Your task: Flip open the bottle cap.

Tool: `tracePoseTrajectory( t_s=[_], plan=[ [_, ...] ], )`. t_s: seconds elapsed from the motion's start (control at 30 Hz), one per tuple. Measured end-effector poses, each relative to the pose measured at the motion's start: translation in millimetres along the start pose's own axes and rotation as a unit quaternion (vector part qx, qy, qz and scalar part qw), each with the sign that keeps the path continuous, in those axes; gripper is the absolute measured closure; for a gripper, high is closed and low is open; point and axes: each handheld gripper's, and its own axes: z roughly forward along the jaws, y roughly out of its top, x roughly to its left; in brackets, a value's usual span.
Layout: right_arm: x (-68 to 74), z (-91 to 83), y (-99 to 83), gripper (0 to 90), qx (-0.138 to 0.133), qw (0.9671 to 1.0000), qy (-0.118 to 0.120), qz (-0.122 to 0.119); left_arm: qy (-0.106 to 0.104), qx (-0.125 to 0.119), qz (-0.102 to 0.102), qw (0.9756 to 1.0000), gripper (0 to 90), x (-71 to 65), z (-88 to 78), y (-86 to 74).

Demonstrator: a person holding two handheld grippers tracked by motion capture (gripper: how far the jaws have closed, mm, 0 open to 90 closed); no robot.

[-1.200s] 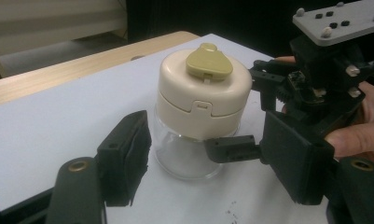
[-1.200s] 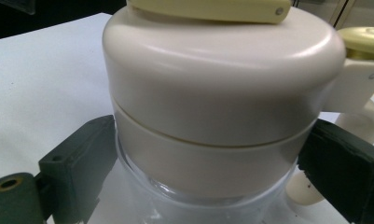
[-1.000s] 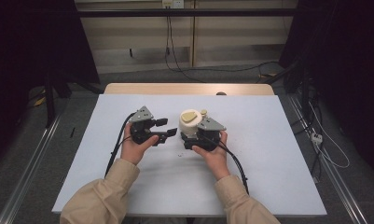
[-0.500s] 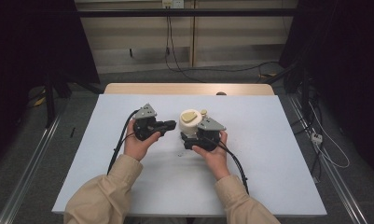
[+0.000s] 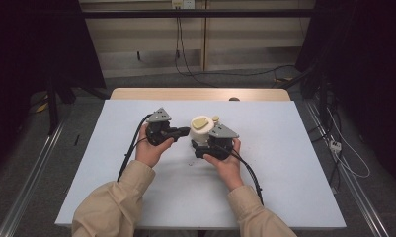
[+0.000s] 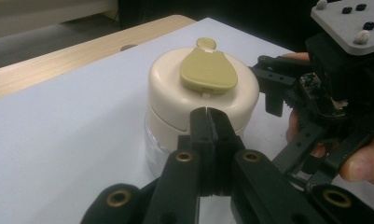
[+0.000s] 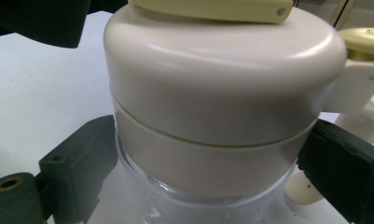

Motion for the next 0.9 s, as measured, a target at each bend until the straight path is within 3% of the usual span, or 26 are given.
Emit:
tracePoseTrajectory(
  t_s=[0.9],
  plan=[
    [-0.4,-0.1,0.1,6.7,0.001,1.0,0.001,-0.003,0.008,0.016,0.012,0.9998,90.0,-2.8,6.0,8.3]
  ],
)
